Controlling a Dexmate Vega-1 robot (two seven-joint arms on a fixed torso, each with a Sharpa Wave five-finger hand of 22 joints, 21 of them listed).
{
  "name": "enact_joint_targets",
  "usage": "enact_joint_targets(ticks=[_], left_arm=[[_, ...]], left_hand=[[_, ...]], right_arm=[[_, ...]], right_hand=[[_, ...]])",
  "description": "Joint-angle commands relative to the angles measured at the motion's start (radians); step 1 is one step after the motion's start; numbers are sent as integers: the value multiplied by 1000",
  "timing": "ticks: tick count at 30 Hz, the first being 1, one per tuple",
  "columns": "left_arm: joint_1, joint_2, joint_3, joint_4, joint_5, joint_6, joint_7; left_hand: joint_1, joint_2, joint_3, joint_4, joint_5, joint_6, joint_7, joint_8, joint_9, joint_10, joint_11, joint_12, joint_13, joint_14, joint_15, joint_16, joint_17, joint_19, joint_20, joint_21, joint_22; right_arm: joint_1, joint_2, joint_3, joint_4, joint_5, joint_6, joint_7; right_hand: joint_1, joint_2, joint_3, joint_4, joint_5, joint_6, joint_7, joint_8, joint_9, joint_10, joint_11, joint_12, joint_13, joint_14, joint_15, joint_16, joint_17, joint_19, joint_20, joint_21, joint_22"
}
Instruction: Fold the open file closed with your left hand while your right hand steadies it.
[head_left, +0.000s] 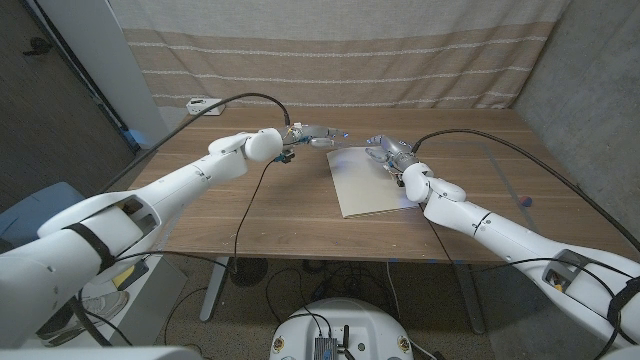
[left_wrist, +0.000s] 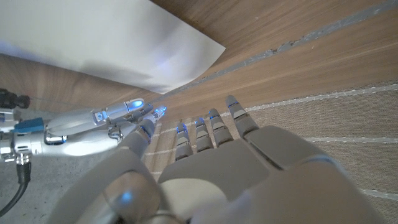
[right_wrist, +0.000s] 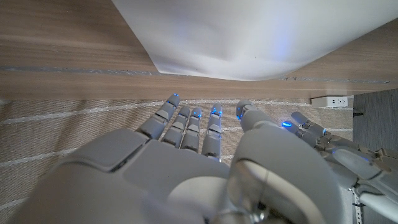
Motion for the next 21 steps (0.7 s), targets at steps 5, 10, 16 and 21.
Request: enact_joint_targets(ticks=[5,10,16,21], left_arm=[[92,-5,-120,61,-231,-170,13],[119,-16,-153,94,-319,-199,-9],[147,-34,-192,137,-406,-255,-11],[166,-54,-223,175,-473,-305,-13]], left_hand=[[-16,-5,-2,-5,-9,-51,-8,-3,-2,-38,2,-2,1,-22,5,-1,2,-1,12,9,2],[-20,-6,-4,-5,-10,-64,-9,-2,-2,-45,1,0,1,-32,5,-2,2,0,12,10,2],[-22,-7,-5,-6,-11,-72,-8,0,-3,-53,3,1,1,-38,7,-1,2,3,15,12,2],[-24,-8,-6,-7,-11,-77,-11,2,-3,-58,3,2,0,-45,4,-2,2,9,16,15,2]], right_arm=[[-61,-6,98,-27,95,81,-71],[-85,-2,140,-30,156,138,-91],[-107,7,175,-26,221,200,-97],[-122,16,202,-21,274,246,-98]], right_hand=[[8,3,-2,3,-2,-6,-1,-2,3,-10,3,-1,0,-3,-34,-1,5,15,2,11,4],[6,4,-3,4,-2,-6,1,-2,3,-9,7,-1,0,-3,-33,0,5,21,0,13,4],[5,4,-4,5,-2,-5,5,-1,3,-8,15,0,0,-1,-27,1,6,23,0,14,4],[2,4,-6,7,-3,-6,8,-1,3,-7,22,1,0,2,-22,2,7,25,-1,14,4]])
